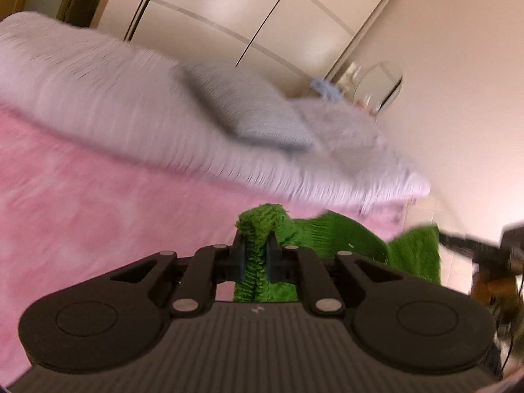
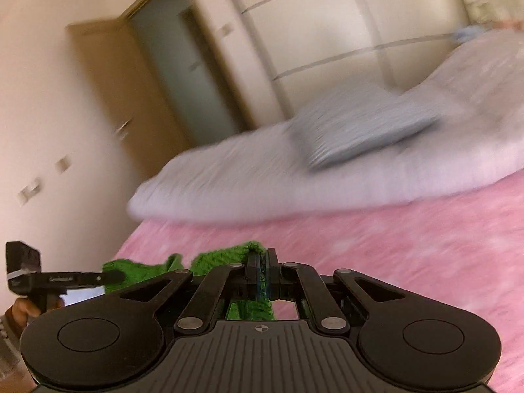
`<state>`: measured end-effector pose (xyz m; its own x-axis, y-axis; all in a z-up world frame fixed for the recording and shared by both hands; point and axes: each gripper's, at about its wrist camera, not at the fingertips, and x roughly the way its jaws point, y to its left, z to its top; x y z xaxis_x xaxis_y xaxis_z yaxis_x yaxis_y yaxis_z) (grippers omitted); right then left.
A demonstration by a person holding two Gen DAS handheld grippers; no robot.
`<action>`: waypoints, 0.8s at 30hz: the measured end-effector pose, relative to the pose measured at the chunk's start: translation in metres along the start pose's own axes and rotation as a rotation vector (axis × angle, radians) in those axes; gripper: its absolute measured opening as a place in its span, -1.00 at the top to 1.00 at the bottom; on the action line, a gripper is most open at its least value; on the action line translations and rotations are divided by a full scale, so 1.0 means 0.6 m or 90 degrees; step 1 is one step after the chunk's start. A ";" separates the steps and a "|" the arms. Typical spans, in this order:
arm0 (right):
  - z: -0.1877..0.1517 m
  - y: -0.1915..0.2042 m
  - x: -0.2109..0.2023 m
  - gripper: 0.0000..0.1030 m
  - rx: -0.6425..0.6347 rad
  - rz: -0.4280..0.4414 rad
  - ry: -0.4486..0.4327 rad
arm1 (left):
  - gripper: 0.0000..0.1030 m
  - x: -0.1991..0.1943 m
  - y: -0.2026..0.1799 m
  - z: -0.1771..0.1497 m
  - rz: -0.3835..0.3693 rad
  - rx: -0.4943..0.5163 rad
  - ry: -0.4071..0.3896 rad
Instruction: Fold clothes
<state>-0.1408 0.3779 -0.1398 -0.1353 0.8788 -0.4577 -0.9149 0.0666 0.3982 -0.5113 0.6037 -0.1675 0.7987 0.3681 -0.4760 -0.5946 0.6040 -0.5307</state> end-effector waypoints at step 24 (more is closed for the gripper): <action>-0.389 -0.193 -0.165 -0.32 0.447 -0.174 0.379 | 0.49 -0.027 -0.003 -0.388 0.281 -0.229 0.291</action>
<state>-0.1104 0.1731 -0.3259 -0.2997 0.4199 -0.8567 -0.5323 0.6716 0.5154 -0.5447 0.4319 -0.3218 0.4053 0.1439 -0.9028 -0.9090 0.1681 -0.3814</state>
